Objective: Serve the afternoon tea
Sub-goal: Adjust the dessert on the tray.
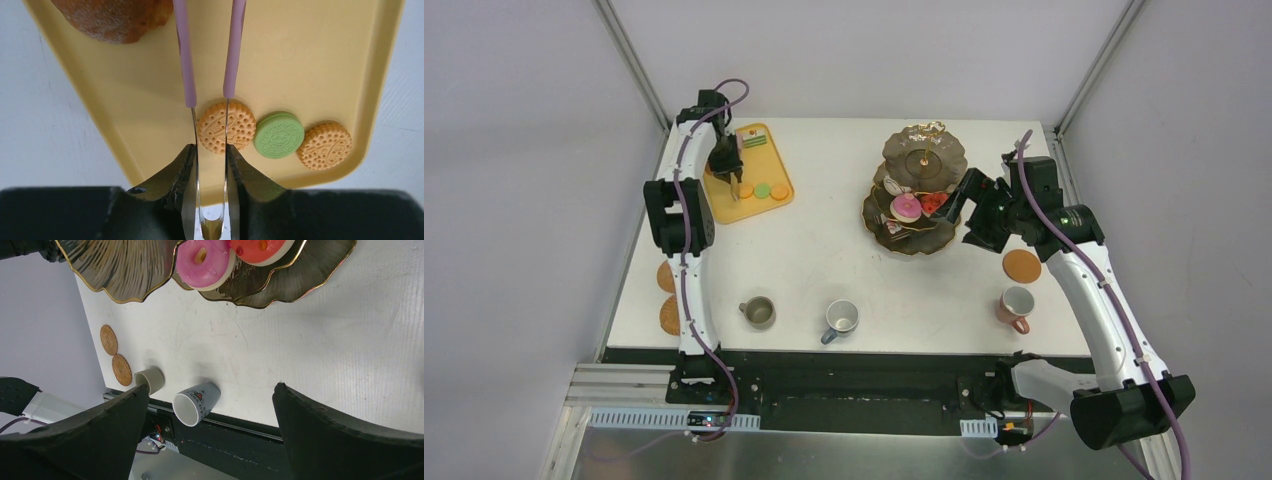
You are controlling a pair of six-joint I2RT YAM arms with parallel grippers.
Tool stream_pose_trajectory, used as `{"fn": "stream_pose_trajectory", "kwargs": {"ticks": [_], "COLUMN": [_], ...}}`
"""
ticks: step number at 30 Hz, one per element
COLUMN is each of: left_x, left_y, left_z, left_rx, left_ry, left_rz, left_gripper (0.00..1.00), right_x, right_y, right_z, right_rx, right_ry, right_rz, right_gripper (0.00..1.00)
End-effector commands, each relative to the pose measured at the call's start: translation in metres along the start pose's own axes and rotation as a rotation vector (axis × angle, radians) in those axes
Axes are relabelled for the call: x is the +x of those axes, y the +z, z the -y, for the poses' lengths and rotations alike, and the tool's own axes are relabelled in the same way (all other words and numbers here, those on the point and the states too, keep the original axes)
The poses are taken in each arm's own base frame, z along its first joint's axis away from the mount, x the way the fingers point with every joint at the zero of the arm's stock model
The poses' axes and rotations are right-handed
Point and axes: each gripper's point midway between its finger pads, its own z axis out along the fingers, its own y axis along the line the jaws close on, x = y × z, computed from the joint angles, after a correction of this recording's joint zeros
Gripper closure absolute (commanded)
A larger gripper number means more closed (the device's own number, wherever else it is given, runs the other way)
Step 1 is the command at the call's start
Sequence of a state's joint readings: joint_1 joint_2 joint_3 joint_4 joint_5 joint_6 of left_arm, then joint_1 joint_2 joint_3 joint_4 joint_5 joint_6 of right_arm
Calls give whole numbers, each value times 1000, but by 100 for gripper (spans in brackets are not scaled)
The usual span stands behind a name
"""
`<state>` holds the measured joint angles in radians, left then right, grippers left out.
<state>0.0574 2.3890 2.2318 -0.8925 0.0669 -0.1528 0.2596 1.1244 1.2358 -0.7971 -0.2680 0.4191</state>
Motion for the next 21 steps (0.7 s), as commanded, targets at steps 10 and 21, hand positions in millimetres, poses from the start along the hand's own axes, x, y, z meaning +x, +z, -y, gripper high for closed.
{"fn": "stream_pose_trajectory", "kwargs": {"ticks": [10, 21], "left_x": [16, 22], "left_y": [-39, -53], "left_z": [27, 34], "left_rx": [51, 87], "left_ry": [51, 68], "left_rz": [18, 27], "left_gripper": [76, 76], "right_x": [-5, -4], "right_y": [-8, -11], "right_z": [-8, -9], "right_rx": [-39, -48], "right_ry": [-4, -7], "right_rz": [34, 38], "right_gripper": [1, 1]}}
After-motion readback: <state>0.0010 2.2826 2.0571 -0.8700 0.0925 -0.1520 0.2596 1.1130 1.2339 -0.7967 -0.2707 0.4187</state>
